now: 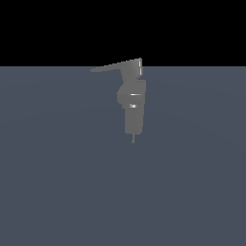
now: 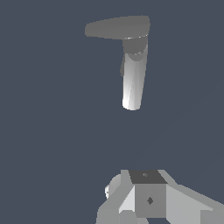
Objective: Turn on the faucet by rotating a designated handle.
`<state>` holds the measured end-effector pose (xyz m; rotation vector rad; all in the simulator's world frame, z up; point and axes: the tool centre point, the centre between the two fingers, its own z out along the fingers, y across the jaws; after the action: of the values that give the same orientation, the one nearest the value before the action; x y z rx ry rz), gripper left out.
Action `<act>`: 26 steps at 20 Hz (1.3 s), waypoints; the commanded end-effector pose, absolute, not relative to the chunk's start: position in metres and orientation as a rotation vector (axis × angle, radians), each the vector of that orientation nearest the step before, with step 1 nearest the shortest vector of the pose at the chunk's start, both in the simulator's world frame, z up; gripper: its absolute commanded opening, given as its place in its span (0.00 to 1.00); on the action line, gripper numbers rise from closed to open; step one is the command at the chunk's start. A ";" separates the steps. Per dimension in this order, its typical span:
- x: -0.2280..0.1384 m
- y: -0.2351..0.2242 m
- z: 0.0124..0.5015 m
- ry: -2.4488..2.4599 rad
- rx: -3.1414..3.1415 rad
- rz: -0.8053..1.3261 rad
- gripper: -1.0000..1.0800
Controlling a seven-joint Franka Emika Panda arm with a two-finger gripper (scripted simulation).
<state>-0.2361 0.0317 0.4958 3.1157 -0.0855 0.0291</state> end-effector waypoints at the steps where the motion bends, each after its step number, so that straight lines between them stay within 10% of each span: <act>1: -0.231 0.039 0.491 -0.144 3.111 0.022 0.00; 26: -0.141 0.115 0.424 -0.925 2.938 -0.066 0.00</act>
<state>-0.1478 0.1119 0.4283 2.9550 -0.8761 -0.0609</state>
